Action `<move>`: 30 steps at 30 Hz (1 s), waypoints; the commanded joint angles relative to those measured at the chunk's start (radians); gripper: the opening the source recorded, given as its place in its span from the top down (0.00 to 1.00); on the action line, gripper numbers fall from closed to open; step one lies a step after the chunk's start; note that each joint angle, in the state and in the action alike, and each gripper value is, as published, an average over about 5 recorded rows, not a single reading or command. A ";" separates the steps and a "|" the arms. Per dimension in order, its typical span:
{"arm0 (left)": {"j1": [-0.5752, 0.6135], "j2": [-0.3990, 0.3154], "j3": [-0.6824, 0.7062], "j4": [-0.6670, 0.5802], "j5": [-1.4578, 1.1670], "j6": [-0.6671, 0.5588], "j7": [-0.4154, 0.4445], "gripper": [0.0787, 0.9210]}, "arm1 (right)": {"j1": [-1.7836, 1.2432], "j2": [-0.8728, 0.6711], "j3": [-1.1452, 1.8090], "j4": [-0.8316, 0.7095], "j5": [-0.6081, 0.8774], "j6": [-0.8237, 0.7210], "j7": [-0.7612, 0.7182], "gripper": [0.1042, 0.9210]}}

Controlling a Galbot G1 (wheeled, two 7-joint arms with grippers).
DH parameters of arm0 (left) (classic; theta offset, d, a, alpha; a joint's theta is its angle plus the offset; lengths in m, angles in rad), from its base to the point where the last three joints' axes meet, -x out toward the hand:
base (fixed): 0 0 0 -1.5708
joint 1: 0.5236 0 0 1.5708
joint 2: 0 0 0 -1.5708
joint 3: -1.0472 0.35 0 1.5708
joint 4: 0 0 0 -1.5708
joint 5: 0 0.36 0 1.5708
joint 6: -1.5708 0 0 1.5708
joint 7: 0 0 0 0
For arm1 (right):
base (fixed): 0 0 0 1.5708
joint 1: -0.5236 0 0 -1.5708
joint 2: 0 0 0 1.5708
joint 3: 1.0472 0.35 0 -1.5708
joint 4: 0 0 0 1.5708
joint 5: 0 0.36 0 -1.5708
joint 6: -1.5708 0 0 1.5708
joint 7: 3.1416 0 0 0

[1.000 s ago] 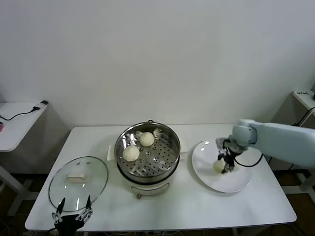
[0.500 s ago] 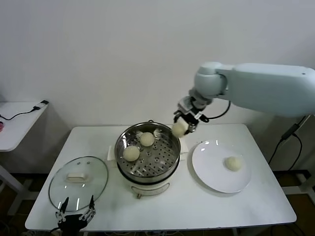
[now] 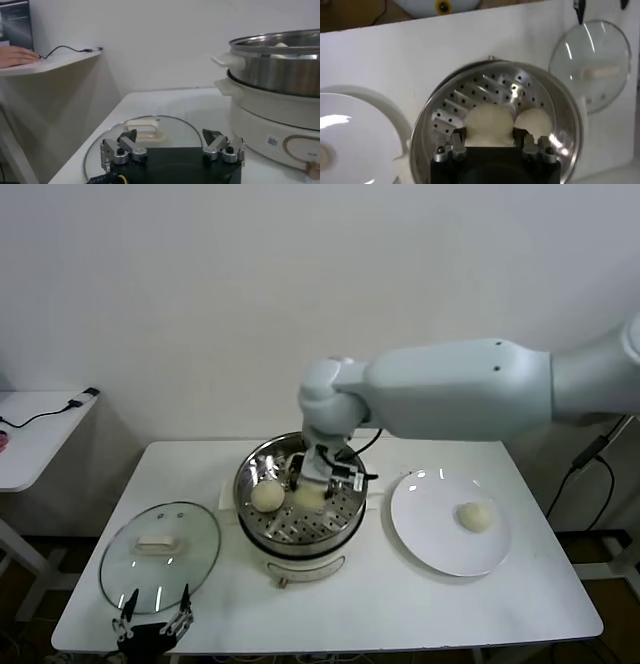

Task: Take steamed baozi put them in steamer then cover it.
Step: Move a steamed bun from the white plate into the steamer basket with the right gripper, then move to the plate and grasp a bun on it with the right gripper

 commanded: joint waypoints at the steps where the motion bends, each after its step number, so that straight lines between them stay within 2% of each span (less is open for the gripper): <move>1: -0.003 -0.002 0.000 0.007 0.000 0.001 -0.002 0.12 | -0.107 0.066 0.000 -0.005 -0.136 0.070 0.038 0.36; 8: 0.002 -0.003 0.000 0.003 -0.001 0.000 -0.002 0.12 | -0.179 0.084 0.005 -0.094 -0.165 0.072 0.050 0.36; 16: 0.003 -0.002 -0.002 0.001 -0.003 0.000 -0.002 0.12 | -0.163 0.077 0.004 -0.088 -0.114 0.071 0.027 0.36; 19: 0.003 -0.003 -0.001 -0.003 -0.002 0.001 -0.002 0.12 | -0.144 0.065 0.016 -0.091 -0.085 0.079 0.040 0.31; 22: 0.005 -0.004 -0.001 -0.008 -0.001 0.001 -0.001 0.12 | -0.106 0.042 0.040 -0.101 -0.049 0.091 0.034 0.19; 24: 0.006 -0.004 0.000 -0.013 -0.001 0.001 -0.001 0.12 | -0.059 0.014 0.047 -0.114 0.000 0.095 0.008 0.14; 30: 0.009 -0.004 -0.001 -0.023 -0.001 0.001 0.000 0.12 | 0.118 -0.155 -0.066 -0.232 0.256 0.057 -0.106 0.12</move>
